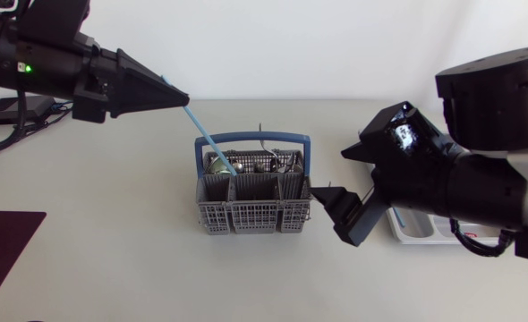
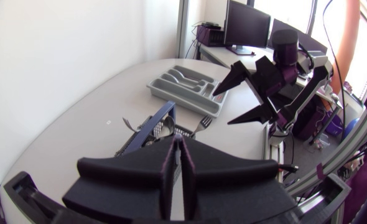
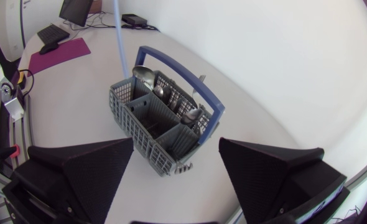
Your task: Sort the cutlery from the basket into the organizer compartments.
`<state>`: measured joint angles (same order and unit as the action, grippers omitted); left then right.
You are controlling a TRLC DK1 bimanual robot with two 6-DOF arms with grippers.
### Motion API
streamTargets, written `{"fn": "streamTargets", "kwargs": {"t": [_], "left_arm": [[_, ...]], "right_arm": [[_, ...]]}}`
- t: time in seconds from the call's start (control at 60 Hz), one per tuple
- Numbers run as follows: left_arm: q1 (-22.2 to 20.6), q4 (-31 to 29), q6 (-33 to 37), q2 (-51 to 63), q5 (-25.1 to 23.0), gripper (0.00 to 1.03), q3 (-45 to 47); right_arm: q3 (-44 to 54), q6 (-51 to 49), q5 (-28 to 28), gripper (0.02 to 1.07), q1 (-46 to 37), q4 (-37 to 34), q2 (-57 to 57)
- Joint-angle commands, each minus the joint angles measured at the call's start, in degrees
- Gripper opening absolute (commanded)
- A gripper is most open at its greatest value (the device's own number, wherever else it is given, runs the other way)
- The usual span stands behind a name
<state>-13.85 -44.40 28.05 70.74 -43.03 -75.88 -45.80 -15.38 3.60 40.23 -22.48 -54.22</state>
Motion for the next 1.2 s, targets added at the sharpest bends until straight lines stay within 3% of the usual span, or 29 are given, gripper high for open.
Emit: {"fn": "streamTargets", "kwargs": {"t": [0.0, 0.267, 0.483, 0.733, 1.183], "left_arm": [[-0.39, 2.04, -4.85, -0.60, -2.50, 0.03, 2.14], [-5.40, 7.58, -12.50, 2.21, -5.75, 0.03, 5.04], [-6.63, 8.81, -16.54, 4.93, -9.01, 0.03, 3.54], [-8.48, 9.77, -18.74, 6.96, -9.27, 0.03, 2.84], [-10.41, 13.38, -22.08, 9.15, -9.18, 0.03, 1.70]], "right_arm": [[-2.19, 1.40, -0.70, 0.98, 1.70, 0.77, 0.25], [-4.30, 1.93, -3.86, 0.93, 3.01, 1.74, -3.44], [-5.70, 2.54, -5.79, 0.87, 3.37, 3.58, -6.78], [-7.02, 3.34, -7.55, 0.77, 4.86, 4.81, -9.07], [-7.72, 3.77, -8.69, 0.33, 5.65, 5.43, -12.05]]}}
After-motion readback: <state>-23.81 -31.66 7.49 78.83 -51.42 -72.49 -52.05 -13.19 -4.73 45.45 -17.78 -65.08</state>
